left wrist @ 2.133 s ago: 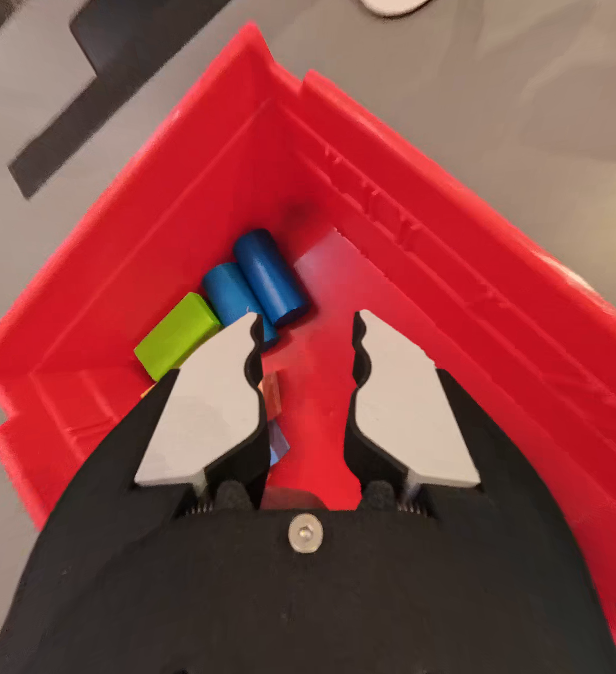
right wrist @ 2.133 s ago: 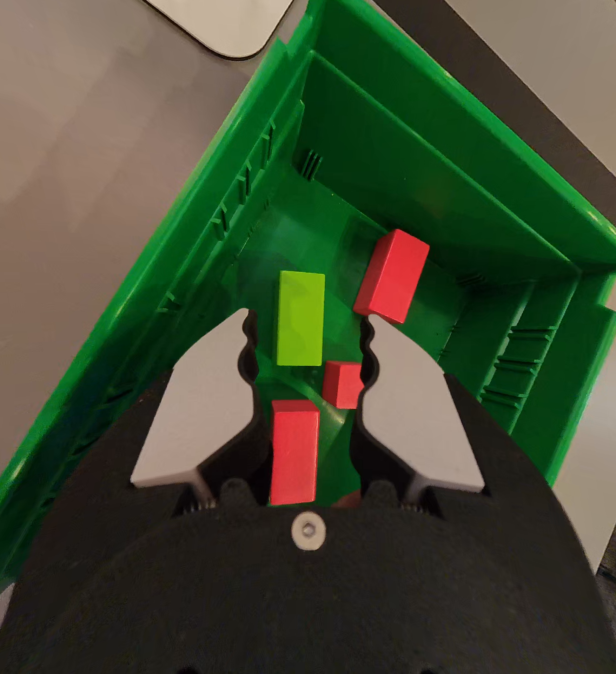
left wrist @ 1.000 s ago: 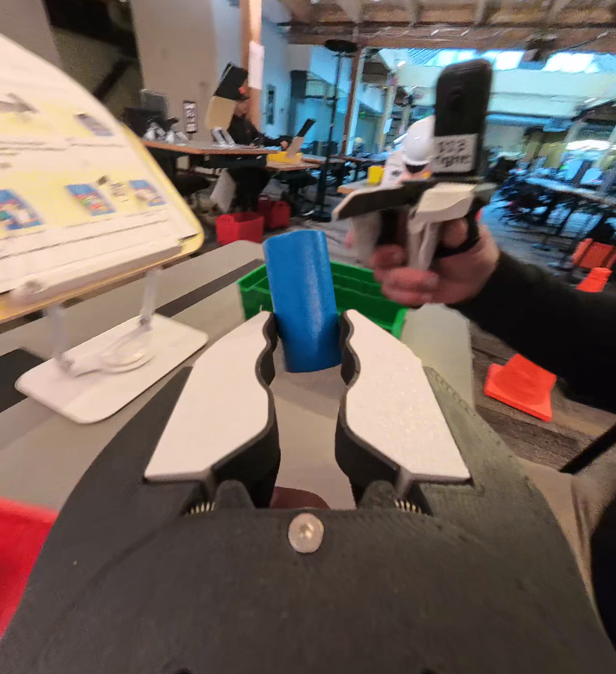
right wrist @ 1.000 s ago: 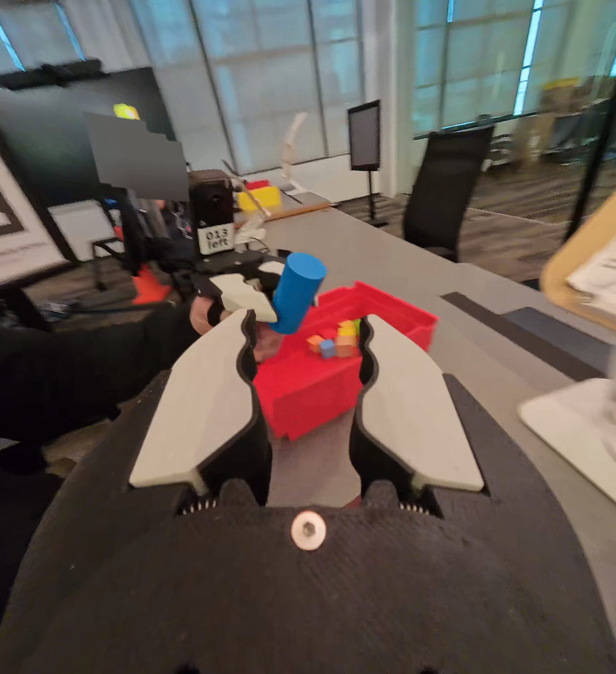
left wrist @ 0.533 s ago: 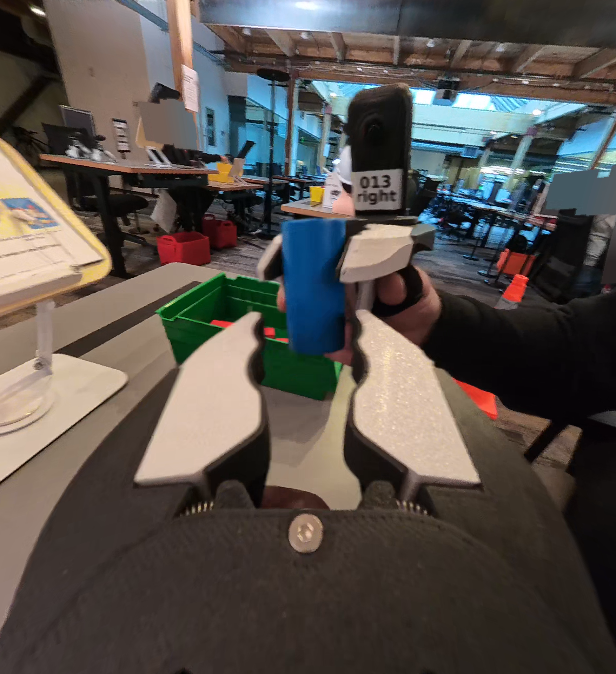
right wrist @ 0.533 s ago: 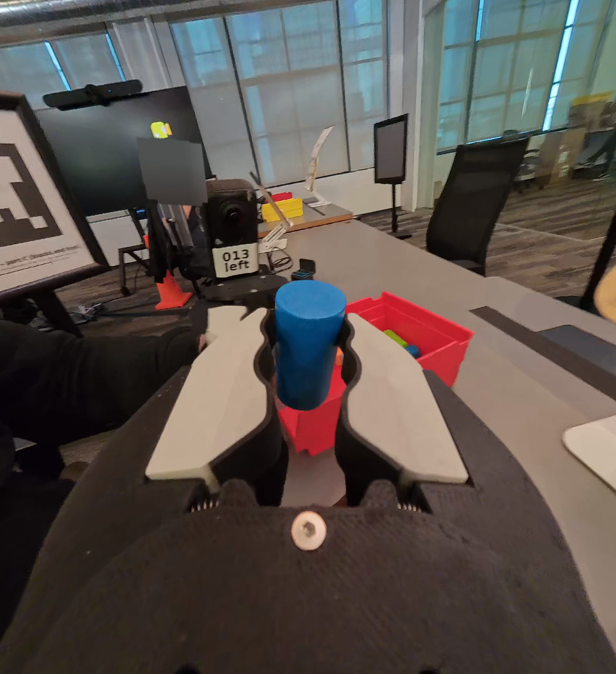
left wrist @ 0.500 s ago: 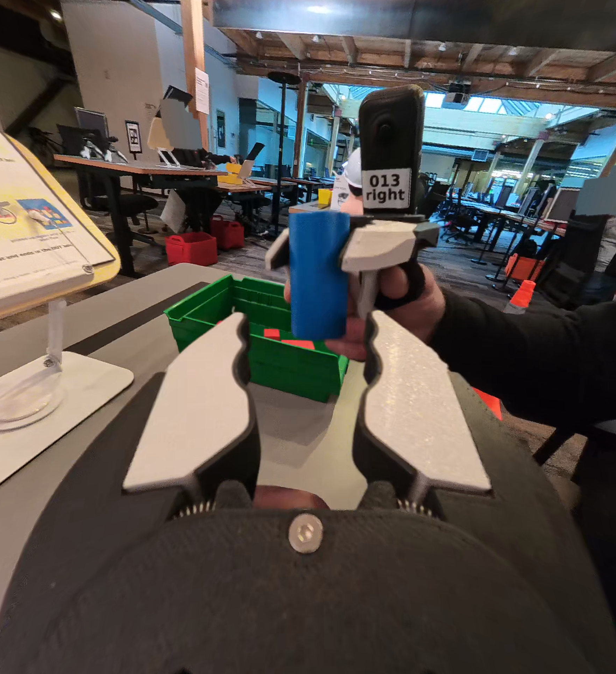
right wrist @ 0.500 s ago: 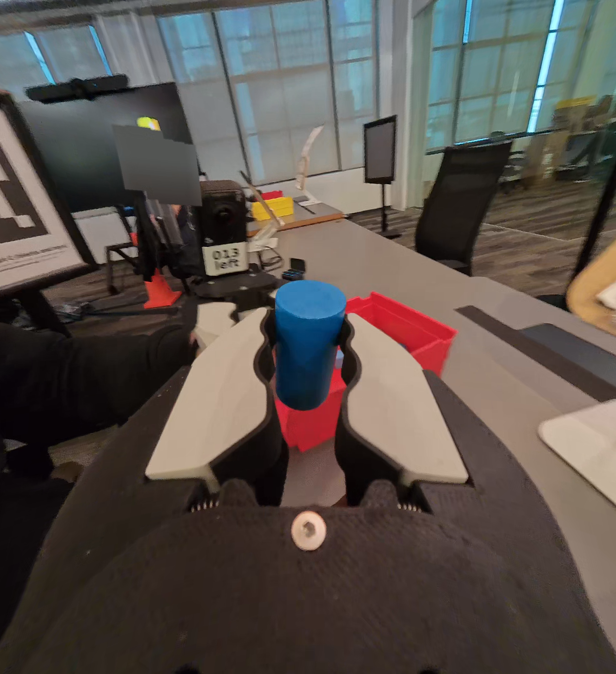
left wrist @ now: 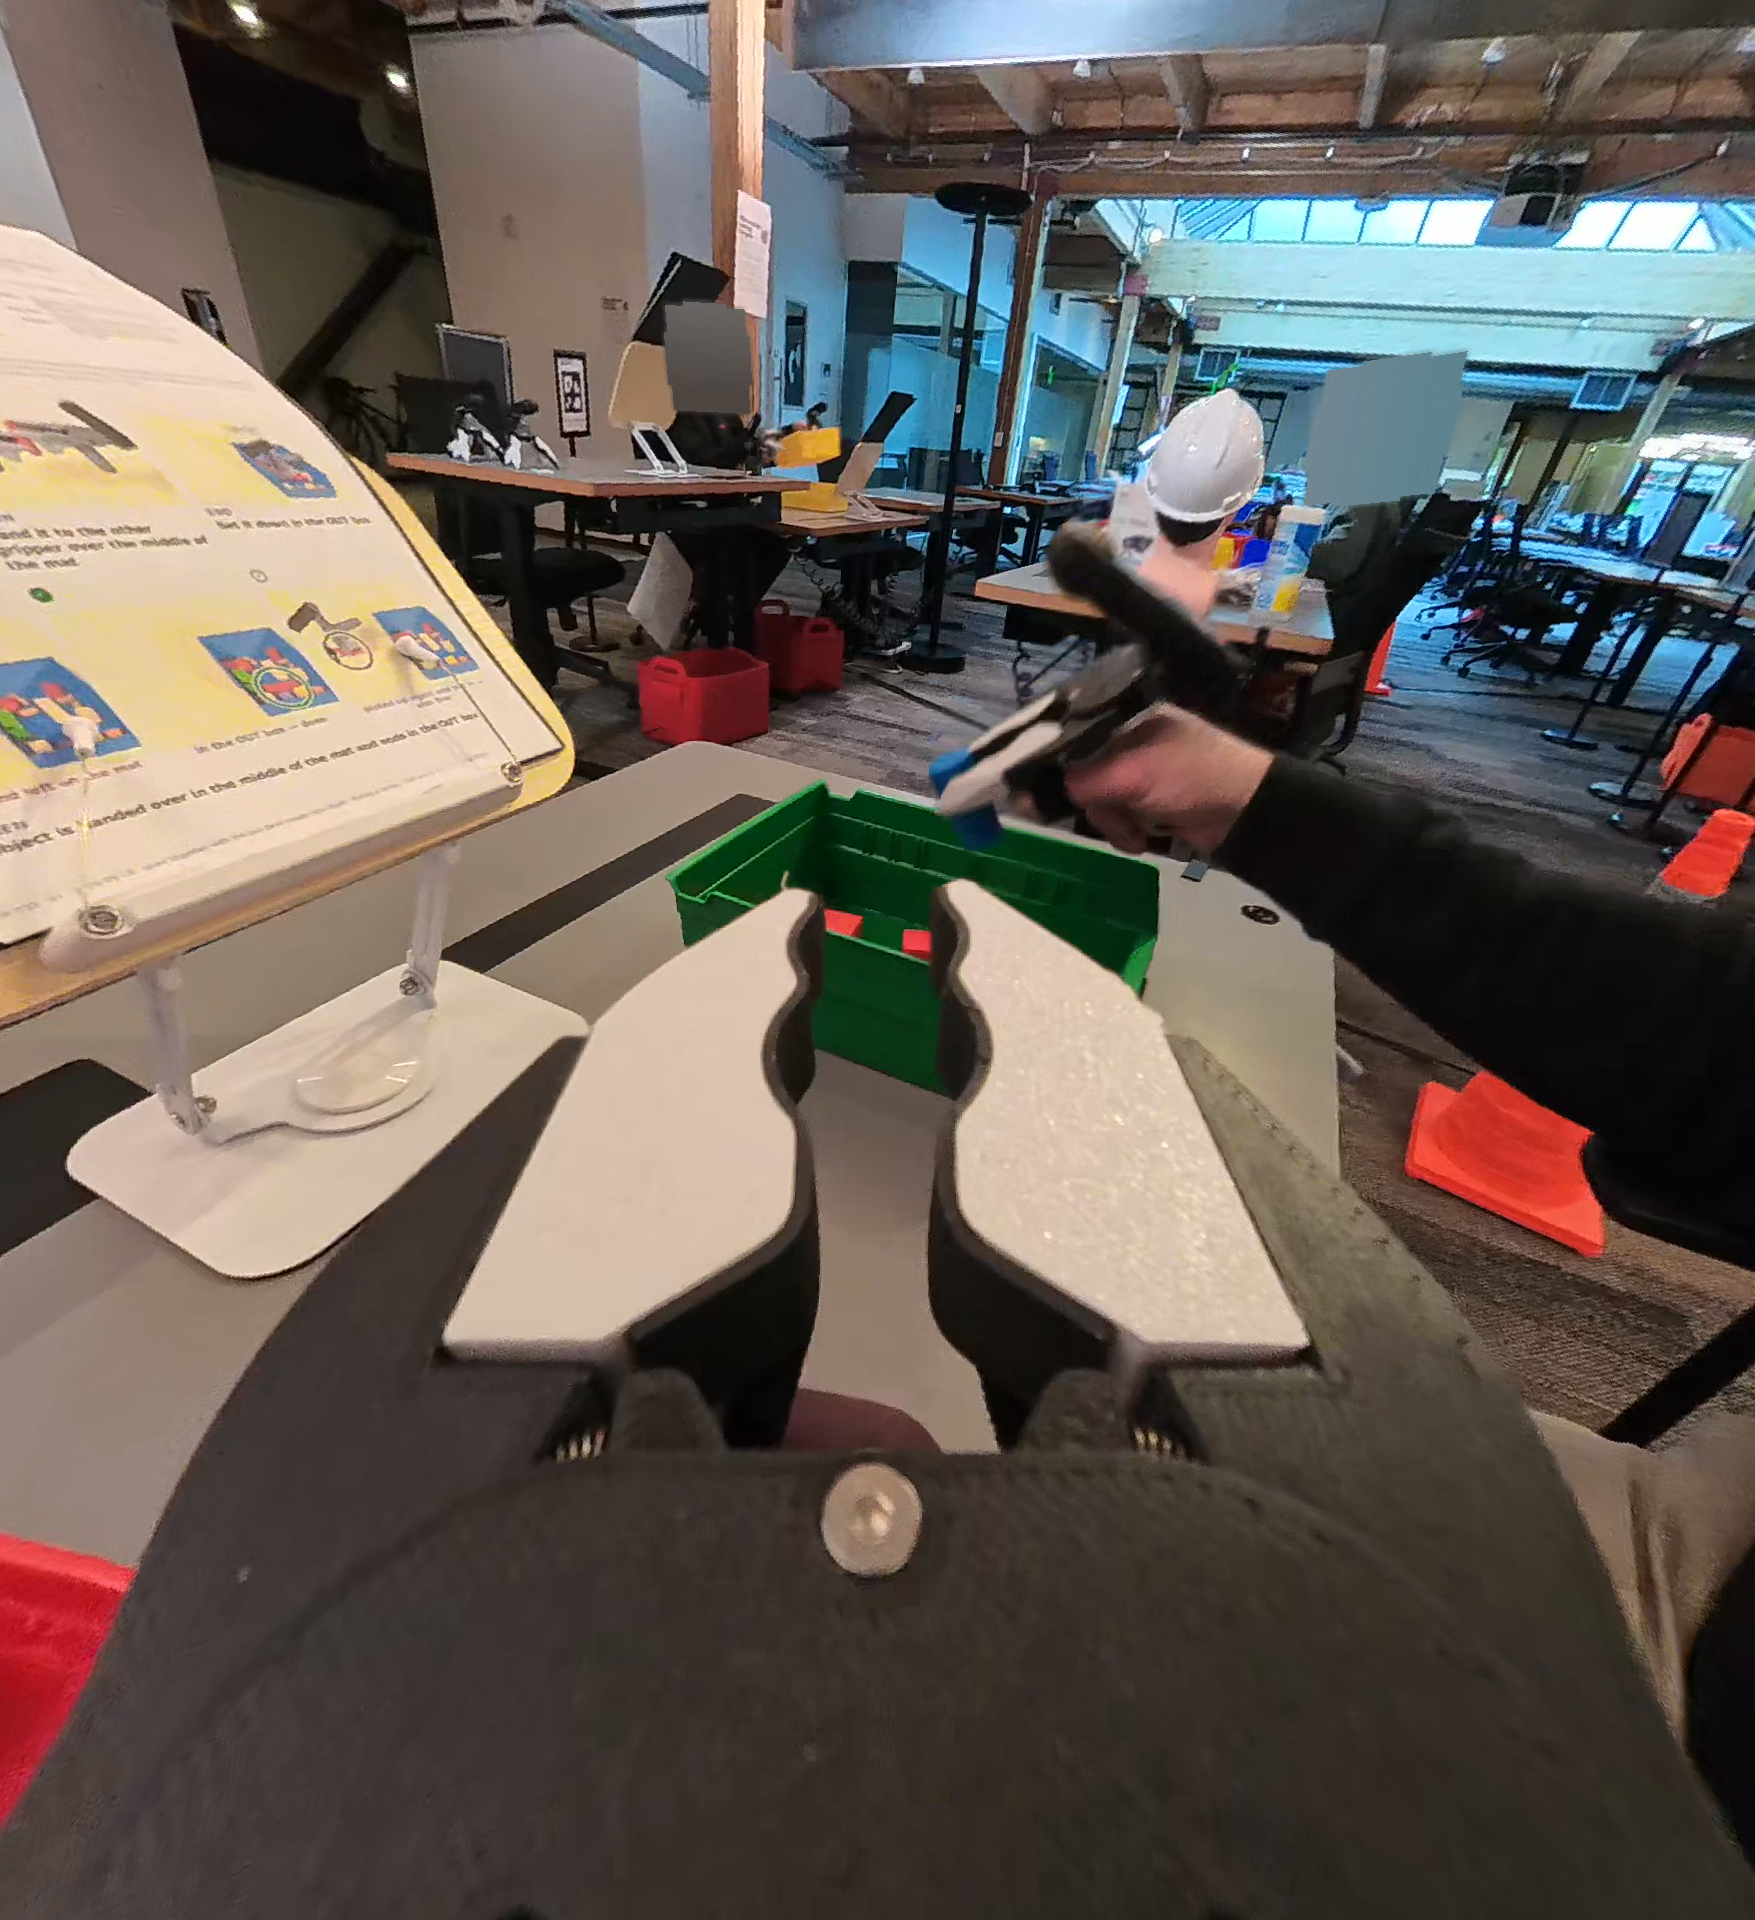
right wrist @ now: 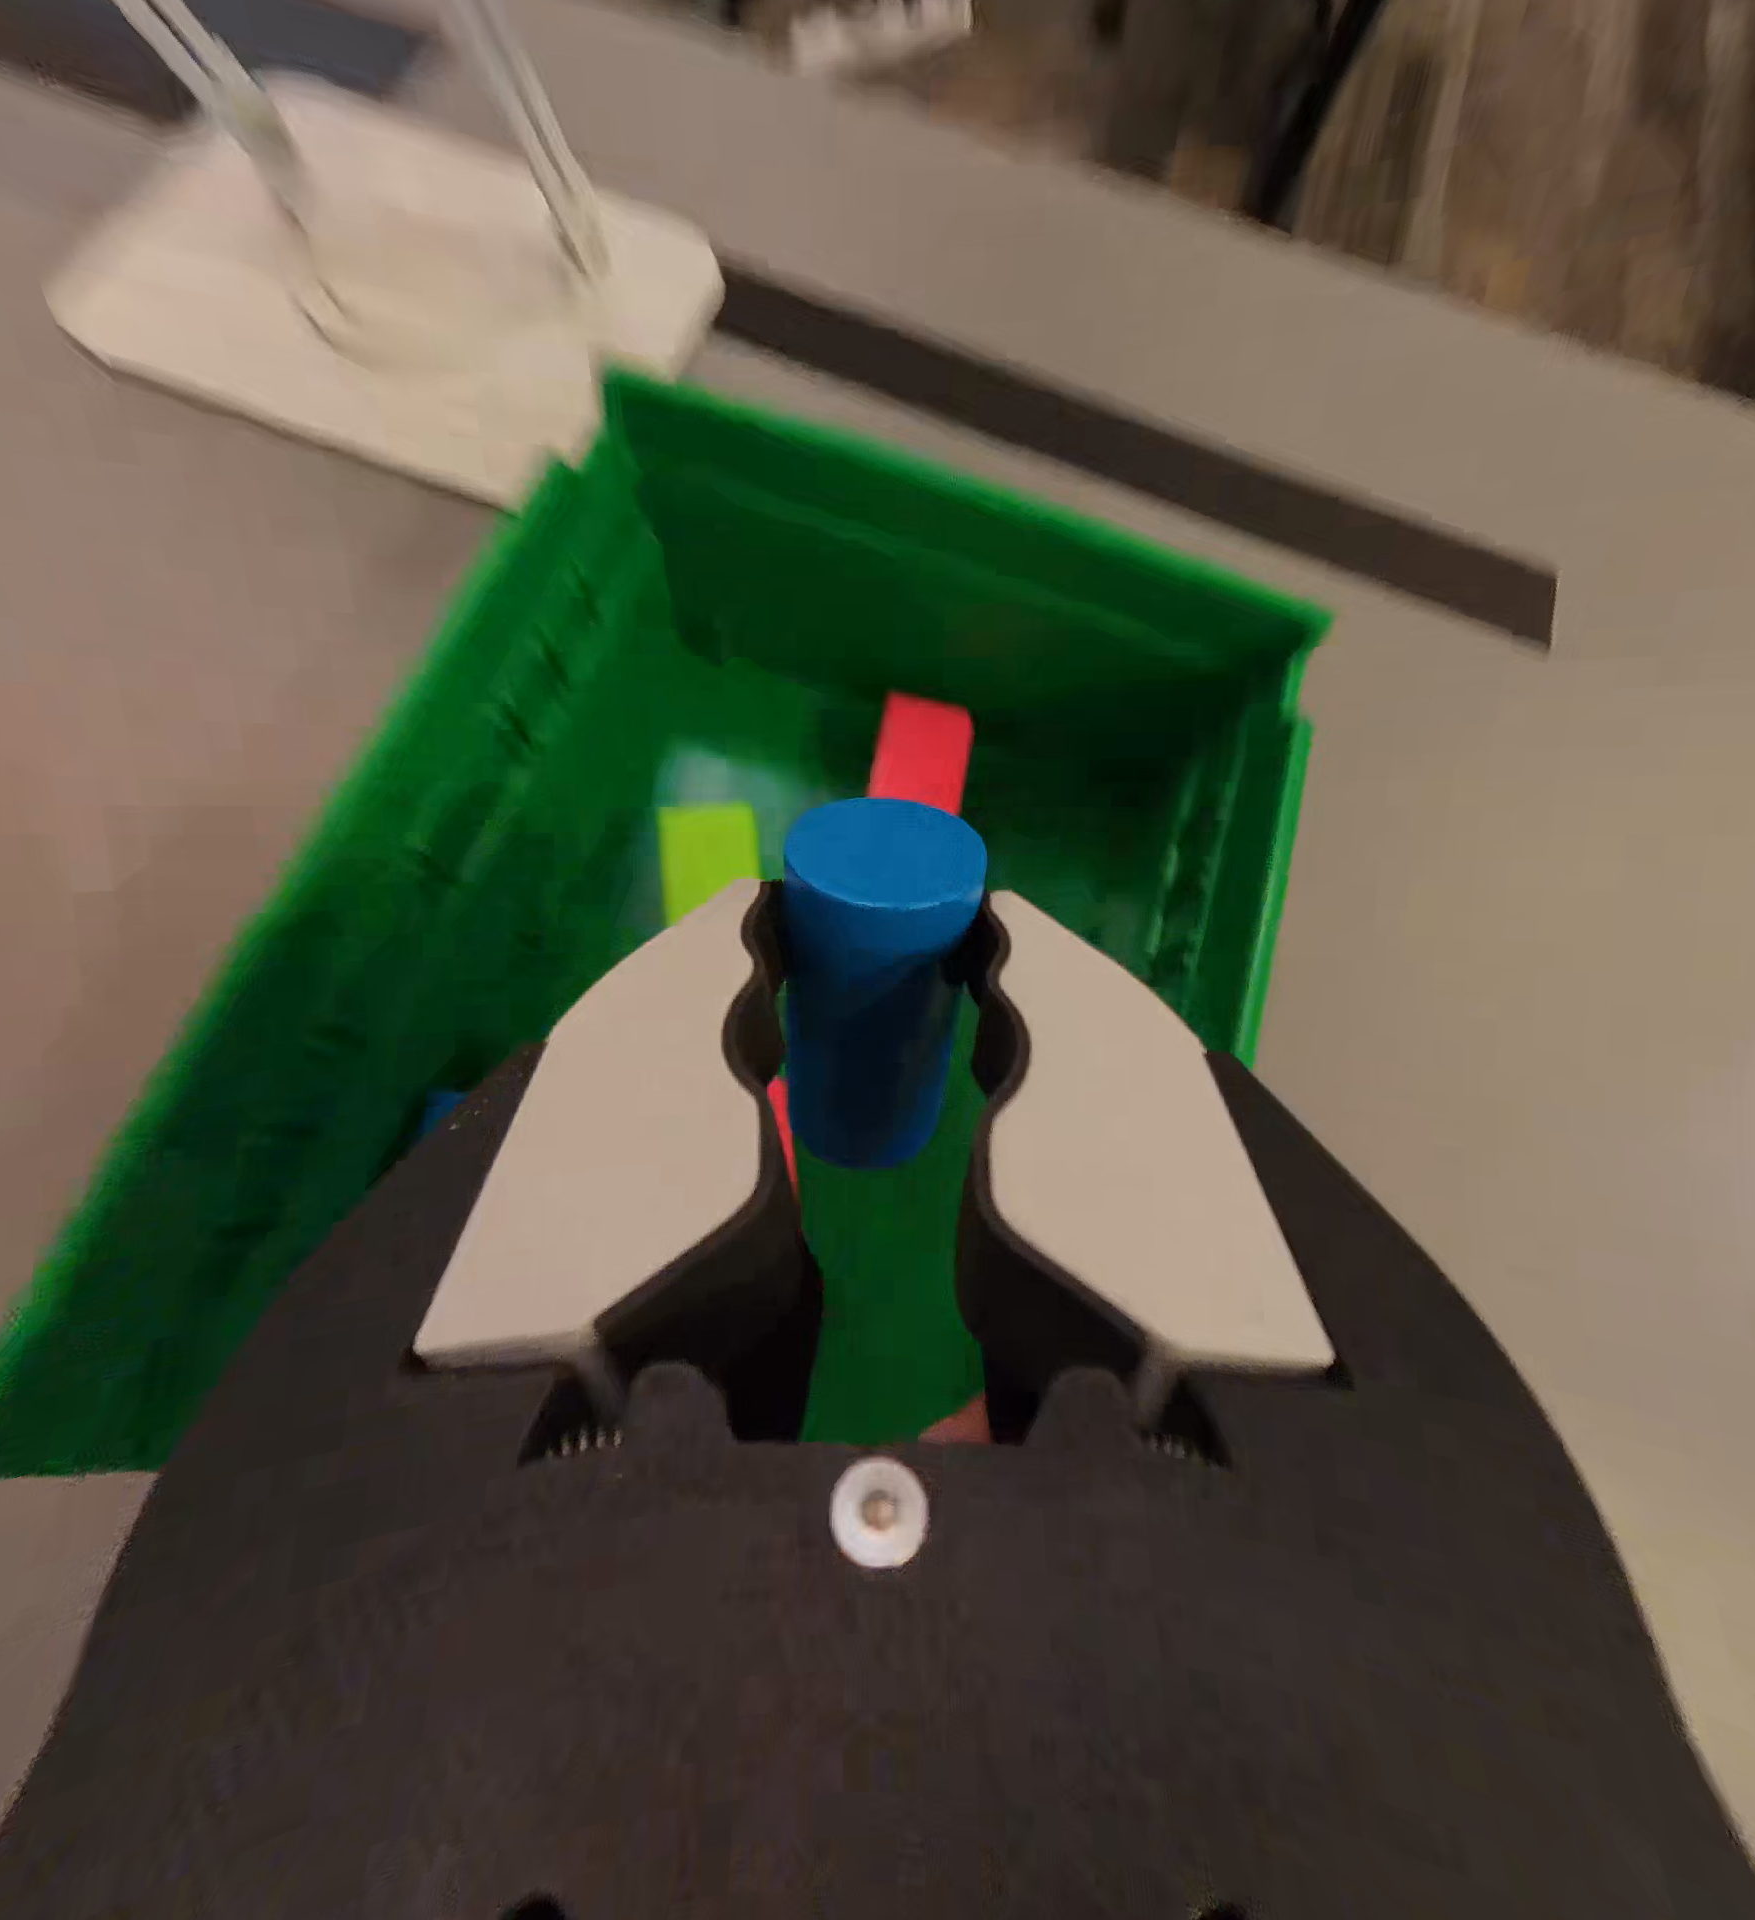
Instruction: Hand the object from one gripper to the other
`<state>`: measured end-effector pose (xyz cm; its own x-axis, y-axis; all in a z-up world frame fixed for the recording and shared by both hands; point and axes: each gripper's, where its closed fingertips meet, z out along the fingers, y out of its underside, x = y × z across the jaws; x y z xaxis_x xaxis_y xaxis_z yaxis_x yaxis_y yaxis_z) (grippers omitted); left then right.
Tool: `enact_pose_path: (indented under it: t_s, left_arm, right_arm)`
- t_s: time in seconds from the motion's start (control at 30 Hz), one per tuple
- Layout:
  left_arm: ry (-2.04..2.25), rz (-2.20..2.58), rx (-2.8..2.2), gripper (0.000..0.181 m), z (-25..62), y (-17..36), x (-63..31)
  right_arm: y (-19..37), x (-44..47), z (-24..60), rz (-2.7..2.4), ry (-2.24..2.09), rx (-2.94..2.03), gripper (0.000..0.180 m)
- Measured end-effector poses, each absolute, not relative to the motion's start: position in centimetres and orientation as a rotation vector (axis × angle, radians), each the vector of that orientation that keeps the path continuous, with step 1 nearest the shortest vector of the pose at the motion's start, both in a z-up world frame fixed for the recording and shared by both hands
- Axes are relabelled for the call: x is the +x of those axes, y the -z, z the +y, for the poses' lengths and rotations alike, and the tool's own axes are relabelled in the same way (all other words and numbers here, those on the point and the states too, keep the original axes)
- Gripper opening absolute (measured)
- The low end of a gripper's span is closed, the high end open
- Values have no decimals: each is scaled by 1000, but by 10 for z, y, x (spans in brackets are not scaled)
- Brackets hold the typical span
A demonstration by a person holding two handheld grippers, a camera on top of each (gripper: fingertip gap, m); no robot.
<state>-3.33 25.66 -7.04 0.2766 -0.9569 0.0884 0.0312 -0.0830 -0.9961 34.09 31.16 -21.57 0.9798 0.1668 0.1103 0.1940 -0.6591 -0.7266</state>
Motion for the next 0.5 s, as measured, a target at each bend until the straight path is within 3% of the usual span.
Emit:
enact_pose_path:
  t_s: [0.13,0.5]
  left_arm:
    - [1025,981,-1367,19,253,67,-34]
    - [1018,1009,-1380,20,254,74,-33]
  right_arm:
    - [267,355,298,-281,122,-2528,35]
    - [319,361,269,-416,252,-2814,34]
